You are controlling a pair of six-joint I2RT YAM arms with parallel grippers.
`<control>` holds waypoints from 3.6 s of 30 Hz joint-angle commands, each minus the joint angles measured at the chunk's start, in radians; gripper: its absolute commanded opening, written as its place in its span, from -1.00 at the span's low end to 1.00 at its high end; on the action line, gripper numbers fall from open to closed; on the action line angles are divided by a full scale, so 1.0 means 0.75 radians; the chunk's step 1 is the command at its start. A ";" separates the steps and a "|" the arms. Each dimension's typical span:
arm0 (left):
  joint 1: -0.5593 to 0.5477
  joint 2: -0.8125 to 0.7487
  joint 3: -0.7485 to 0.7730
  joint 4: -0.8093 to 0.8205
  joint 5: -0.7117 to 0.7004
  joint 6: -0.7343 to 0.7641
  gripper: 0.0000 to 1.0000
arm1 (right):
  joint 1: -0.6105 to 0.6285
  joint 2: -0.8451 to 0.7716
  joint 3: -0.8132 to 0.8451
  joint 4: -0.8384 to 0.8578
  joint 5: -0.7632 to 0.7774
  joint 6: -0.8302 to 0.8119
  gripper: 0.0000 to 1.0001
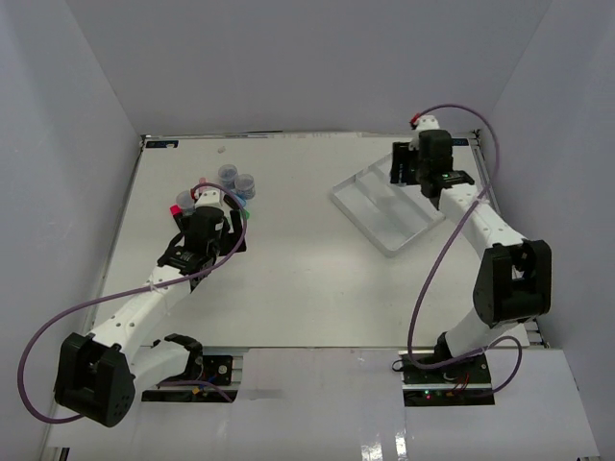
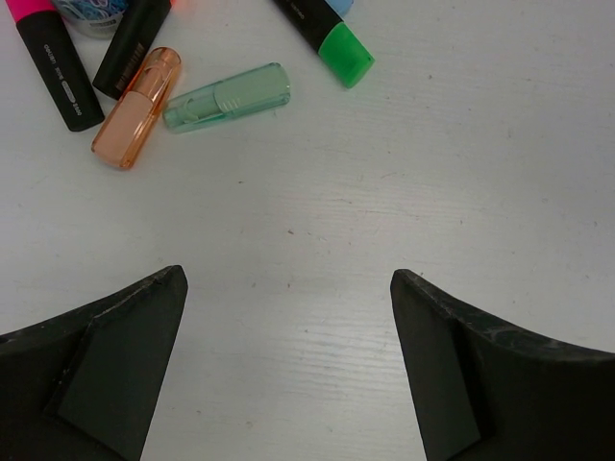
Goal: Sort the stationery into containers
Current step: Place the stationery in the storage box, then pick up the stationery from the center of the board.
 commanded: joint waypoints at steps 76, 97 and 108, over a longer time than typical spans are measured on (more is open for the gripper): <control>0.494 1.121 1.009 -0.117 -0.101 -0.083 0.96 | 0.067 -0.717 -0.670 0.239 -0.519 0.144 0.83; 0.545 1.139 1.054 -0.137 -0.133 -0.059 0.96 | 0.067 -0.719 -0.709 0.245 -0.536 0.124 0.82; 0.545 1.100 1.009 -0.141 -0.127 -0.055 0.96 | 0.067 -0.717 -0.718 0.245 -0.550 0.122 0.82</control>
